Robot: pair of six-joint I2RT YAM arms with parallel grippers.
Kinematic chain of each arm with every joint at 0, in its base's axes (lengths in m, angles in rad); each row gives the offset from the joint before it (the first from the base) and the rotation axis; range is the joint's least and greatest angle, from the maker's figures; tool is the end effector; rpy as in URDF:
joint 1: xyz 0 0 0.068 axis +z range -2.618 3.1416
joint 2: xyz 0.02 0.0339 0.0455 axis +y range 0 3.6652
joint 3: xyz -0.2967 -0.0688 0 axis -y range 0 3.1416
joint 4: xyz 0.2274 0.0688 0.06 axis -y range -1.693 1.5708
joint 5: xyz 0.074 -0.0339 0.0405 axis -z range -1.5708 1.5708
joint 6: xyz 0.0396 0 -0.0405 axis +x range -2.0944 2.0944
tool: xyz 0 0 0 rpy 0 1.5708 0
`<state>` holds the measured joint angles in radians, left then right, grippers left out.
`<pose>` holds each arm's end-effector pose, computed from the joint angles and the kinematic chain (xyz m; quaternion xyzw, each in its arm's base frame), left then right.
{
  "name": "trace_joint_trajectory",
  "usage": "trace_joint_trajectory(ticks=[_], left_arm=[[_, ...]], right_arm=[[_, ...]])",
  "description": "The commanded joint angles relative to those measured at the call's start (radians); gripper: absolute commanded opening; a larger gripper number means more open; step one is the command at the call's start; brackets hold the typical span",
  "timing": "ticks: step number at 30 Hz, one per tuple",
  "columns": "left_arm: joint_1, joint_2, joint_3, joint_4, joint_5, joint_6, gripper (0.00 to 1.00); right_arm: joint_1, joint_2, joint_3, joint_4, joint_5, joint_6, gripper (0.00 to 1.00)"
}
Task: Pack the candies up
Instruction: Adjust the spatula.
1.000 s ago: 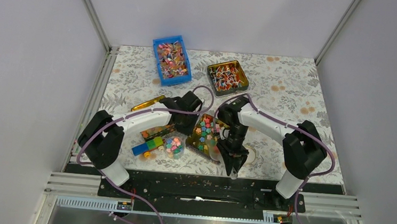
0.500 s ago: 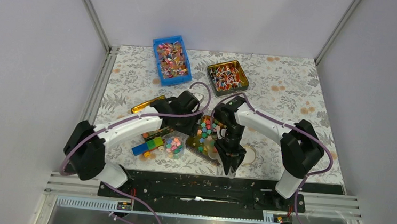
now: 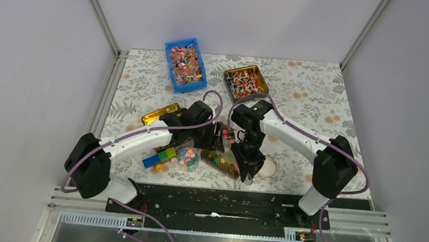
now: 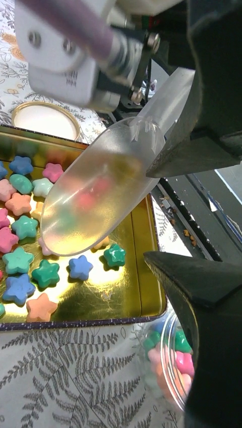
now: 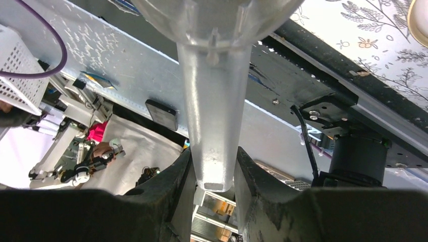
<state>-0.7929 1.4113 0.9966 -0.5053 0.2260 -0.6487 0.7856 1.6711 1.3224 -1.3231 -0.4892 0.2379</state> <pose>0.1855 -0.2010 0.2801 0.1038 0.9364 -0.2899 0.1681 0.1798 0.2062 0.2790 0.2503 -0.9362 -0.1869 0.1611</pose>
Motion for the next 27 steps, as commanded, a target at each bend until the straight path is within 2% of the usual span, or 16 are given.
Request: trace_joint_trajectory(ticks=[1,7,13,16,22,25,27], left_arm=[[-0.002,0.014,-0.010,0.070,0.067,-0.036,0.54],[-0.002,0.017,-0.015,0.065,0.069,-0.028,0.46],[-0.002,0.031,-0.001,0.063,0.076,-0.019,0.44],[-0.002,0.023,0.002,0.062,0.065,-0.010,0.45],[0.032,-0.062,-0.013,0.128,0.064,-0.012,0.54],[0.080,-0.109,-0.056,0.238,0.117,-0.060,0.60],[0.110,-0.105,-0.072,0.295,0.178,-0.091,0.61]], right_arm=[[0.010,-0.062,0.068,0.008,0.061,0.030,0.00],[0.010,-0.115,0.088,0.076,0.138,0.075,0.00],[0.009,-0.181,0.056,0.175,0.193,0.118,0.00],[0.009,-0.169,0.051,0.161,0.185,0.109,0.00],[0.009,-0.149,0.019,0.127,0.164,0.079,0.00],[0.009,-0.149,0.013,0.122,0.141,0.066,0.00],[0.009,-0.146,0.016,0.116,0.126,0.058,0.00]])
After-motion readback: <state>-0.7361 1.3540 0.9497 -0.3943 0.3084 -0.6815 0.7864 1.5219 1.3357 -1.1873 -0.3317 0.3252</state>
